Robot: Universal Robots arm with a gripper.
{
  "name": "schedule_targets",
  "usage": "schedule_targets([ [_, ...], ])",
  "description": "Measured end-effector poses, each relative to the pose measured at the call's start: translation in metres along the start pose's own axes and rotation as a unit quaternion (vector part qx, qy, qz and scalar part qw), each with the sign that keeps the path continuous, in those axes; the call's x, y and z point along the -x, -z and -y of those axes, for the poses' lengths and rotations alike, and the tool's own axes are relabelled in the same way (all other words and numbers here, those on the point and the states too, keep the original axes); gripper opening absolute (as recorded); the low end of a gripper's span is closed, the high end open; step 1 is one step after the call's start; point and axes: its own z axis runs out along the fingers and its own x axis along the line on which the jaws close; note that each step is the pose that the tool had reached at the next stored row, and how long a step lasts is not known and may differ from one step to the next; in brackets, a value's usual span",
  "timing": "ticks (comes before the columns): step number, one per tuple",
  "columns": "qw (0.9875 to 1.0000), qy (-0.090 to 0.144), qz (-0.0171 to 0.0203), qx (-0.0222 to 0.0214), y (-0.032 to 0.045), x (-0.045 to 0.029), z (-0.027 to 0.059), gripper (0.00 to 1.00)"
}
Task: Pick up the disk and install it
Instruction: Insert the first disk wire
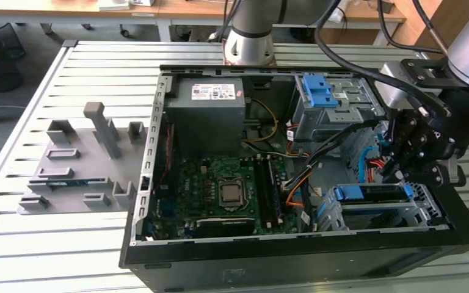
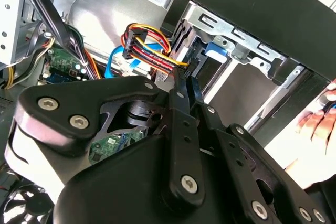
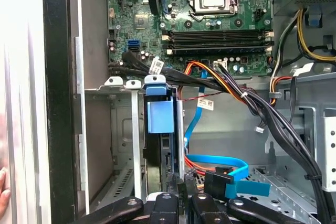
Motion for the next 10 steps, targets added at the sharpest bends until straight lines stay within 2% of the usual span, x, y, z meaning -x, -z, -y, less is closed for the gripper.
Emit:
schedule_targets([
  [10,1.0,-0.003,0.0001,-0.0009,-0.0028,-0.0043,-0.002,0.16],
])
